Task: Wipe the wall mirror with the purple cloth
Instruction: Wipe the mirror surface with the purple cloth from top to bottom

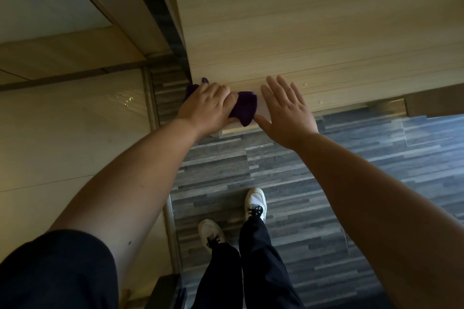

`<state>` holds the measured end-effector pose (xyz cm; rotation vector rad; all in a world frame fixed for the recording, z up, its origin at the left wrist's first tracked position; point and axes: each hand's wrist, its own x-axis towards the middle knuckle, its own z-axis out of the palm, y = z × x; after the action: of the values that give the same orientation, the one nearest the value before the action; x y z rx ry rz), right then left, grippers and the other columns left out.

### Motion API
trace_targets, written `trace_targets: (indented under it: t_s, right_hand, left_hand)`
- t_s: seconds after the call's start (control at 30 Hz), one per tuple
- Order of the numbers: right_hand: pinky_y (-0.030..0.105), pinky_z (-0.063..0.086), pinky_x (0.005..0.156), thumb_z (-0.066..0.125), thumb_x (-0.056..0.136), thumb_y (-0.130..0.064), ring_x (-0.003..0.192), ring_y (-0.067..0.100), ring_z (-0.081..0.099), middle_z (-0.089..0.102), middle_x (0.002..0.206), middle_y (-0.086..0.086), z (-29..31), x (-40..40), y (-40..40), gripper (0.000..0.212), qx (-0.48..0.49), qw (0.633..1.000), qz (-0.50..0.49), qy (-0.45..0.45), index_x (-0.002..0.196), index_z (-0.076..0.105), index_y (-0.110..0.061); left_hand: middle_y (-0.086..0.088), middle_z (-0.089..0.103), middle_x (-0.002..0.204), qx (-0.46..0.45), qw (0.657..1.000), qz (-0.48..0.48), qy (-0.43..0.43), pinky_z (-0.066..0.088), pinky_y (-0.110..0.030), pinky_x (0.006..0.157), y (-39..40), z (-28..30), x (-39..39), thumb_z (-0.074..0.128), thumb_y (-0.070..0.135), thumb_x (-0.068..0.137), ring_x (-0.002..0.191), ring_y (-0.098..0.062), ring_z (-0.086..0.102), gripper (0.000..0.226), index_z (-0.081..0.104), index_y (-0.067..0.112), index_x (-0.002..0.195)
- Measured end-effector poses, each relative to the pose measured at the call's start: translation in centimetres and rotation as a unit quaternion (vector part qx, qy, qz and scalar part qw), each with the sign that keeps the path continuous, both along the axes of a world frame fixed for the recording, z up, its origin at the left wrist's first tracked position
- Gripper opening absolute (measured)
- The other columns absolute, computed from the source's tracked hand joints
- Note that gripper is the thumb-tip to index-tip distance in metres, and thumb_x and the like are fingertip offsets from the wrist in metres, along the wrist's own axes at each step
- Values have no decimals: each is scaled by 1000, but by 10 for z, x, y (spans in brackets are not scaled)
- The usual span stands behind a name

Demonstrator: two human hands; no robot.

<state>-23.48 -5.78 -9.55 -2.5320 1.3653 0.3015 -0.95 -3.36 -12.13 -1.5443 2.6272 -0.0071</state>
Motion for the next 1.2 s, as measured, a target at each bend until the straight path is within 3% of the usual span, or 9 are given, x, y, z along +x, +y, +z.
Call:
trace_targets:
  t_s: [0.27, 0.4, 0.57, 0.7, 0.9, 1.2]
  right_hand:
    - [41, -6, 123, 26, 100, -59, 153, 24, -6, 0, 166, 9, 71, 27, -7, 77, -38, 999, 5, -4, 157, 10, -11]
    - [44, -3, 124, 26, 100, -59, 153, 26, -4, 3, 166, 10, 149, 54, -13, 76, -86, 996, 18, -32, 157, 13, -11]
    - [43, -4, 123, 28, 100, -57, 152, 25, -7, 4, 166, 10, 281, 93, -20, 75, -167, 982, 33, -85, 157, 15, -11]
    - [42, -10, 122, 20, 100, -60, 150, 22, -17, -9, 164, 6, 383, 122, -17, 76, -238, 964, 51, -109, 157, 6, -13]
    - [41, -12, 121, 22, 101, -57, 150, 22, -16, -4, 166, 7, 517, 164, 1, 72, -340, 924, 75, -158, 158, 8, -14]
    - [45, -3, 122, 11, 99, -61, 150, 25, -8, 8, 165, 11, 641, 236, 26, 76, -451, 862, 121, -198, 157, 15, -12]
  left_hand:
    - [-19, 59, 99, -128, 989, 55, 40, 48, -43, 73, 0, 75, 28, 61, 40, 94, 84, -37, 58, 44, 53, 3, 116]
    - [-19, 59, 102, -202, 975, 85, 38, 49, -45, 77, 0, 166, 54, 44, 40, 98, 87, -38, 58, 44, 51, 2, 119]
    - [-17, 60, 105, -278, 953, 121, -6, 48, -44, 78, 5, 310, 95, 46, 45, 93, 89, -36, 59, 52, 52, 3, 123]
    - [-15, 59, 104, -348, 926, 140, -36, 47, -44, 78, 21, 423, 128, 58, 49, 90, 88, -33, 58, 55, 53, 4, 121]
    - [-13, 60, 101, -459, 873, 154, -57, 45, -43, 74, 52, 564, 163, 42, 50, 94, 84, -32, 58, 53, 56, 4, 118]
    - [-13, 61, 102, -559, 800, 180, -124, 46, -41, 74, 109, 684, 221, 58, 50, 89, 86, -32, 59, 56, 52, 5, 120]
